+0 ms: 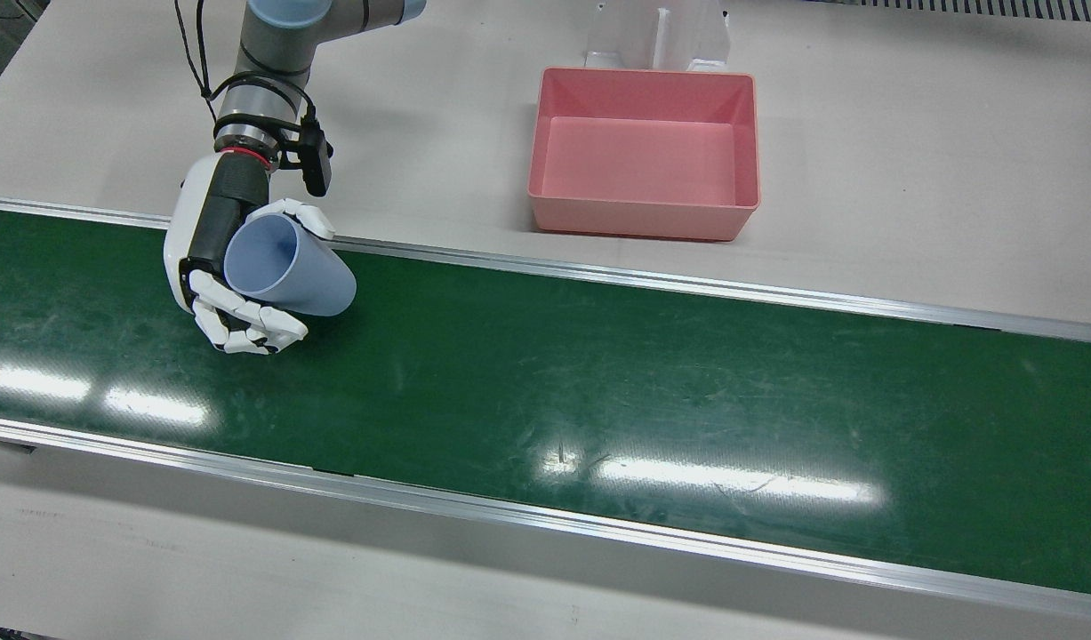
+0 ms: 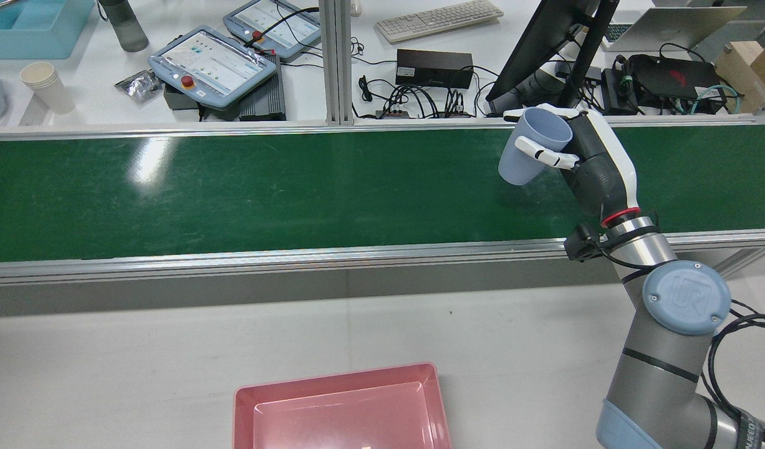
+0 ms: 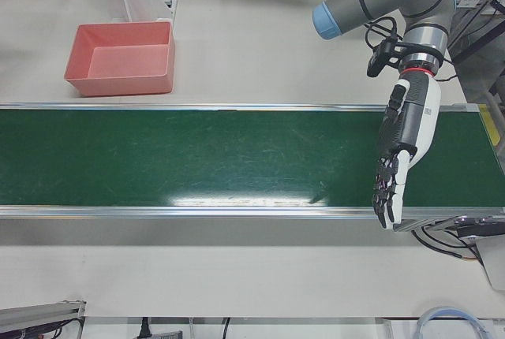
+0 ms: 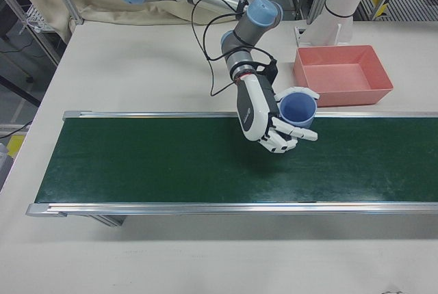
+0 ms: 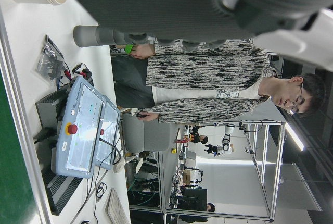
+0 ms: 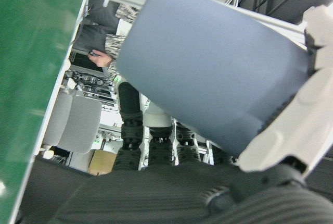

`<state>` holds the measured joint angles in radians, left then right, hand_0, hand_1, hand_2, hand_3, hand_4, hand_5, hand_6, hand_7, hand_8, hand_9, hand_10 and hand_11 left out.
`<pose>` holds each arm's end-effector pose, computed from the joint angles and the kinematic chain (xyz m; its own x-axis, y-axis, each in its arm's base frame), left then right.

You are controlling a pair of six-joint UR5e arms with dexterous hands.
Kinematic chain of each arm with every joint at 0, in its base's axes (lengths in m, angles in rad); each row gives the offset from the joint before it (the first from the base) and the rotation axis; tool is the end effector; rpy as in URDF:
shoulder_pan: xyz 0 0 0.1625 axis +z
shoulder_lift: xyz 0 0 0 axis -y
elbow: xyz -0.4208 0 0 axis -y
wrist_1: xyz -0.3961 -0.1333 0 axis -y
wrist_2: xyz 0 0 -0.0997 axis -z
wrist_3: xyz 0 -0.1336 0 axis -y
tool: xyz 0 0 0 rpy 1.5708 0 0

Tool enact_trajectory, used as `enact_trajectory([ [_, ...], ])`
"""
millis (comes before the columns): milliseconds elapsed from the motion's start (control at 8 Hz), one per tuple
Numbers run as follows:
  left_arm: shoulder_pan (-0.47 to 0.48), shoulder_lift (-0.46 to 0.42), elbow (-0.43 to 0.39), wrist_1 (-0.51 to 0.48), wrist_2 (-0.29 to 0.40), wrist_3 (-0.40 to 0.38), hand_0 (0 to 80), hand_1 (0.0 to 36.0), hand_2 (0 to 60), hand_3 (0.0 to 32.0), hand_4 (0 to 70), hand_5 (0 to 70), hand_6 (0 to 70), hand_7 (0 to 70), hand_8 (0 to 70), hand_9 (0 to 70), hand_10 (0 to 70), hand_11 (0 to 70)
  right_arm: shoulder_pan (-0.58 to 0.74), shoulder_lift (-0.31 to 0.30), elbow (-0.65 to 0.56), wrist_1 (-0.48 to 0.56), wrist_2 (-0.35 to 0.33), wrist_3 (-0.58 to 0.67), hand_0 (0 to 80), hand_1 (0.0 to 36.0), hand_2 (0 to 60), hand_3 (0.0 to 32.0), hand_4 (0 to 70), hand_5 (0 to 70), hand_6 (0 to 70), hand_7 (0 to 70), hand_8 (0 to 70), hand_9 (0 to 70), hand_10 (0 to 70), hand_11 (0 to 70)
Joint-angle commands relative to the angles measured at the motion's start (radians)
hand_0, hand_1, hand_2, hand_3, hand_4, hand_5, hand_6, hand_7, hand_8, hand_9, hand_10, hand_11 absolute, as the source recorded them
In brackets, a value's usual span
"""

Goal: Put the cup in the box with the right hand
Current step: 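Lift the cup off the belt and carry it toward the pink tray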

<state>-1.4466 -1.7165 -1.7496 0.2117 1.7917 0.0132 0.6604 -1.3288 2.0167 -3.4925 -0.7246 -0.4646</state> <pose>-0.0317 -0.5857 0.5369 -0.9413 -0.3354 -0.0378 -0.0015 0.1161 -0.9932 -0.2702 -0.5053 0.3844 -0.9794 -0.0104 0.2015 -0.1988 0.2217 -0.9546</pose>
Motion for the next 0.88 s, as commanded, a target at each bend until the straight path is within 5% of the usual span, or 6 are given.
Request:
enact_trajectory([
  [0, 0.000, 0.000, 0.001, 0.000, 0.000, 0.001, 0.0, 0.0, 0.0, 0.0, 0.0, 0.0, 0.0, 0.0, 0.0, 0.0, 0.0, 0.0, -0.104, -0.010, 0.376, -0.008, -0.009, -0.318, 40.0, 26.3, 60.0, 0.0, 67.8, 10.1, 38.8, 70.0, 55.8, 70.0, 36.5, 51.4],
  [250, 0.000, 0.000, 0.001, -0.002, 0.000, 0.001, 0.0, 0.0, 0.0, 0.0, 0.0, 0.0, 0.0, 0.0, 0.0, 0.0, 0.0, 0.0, -0.288, 0.040, 0.506, 0.003, 0.011, -0.571, 40.7, 25.1, 60.0, 0.0, 70.0, 9.5, 38.7, 70.0, 55.7, 70.0, 36.4, 51.0],
  [750, 0.000, 0.000, 0.001, 0.000, 0.000, 0.001, 0.0, 0.0, 0.0, 0.0, 0.0, 0.0, 0.0, 0.0, 0.0, 0.0, 0.0, 0.0, -0.554, 0.043, 0.378, 0.171, 0.028, -0.647, 37.9, 19.7, 60.0, 0.0, 67.4, 9.3, 38.9, 70.0, 55.8, 70.0, 40.0, 55.6],
])
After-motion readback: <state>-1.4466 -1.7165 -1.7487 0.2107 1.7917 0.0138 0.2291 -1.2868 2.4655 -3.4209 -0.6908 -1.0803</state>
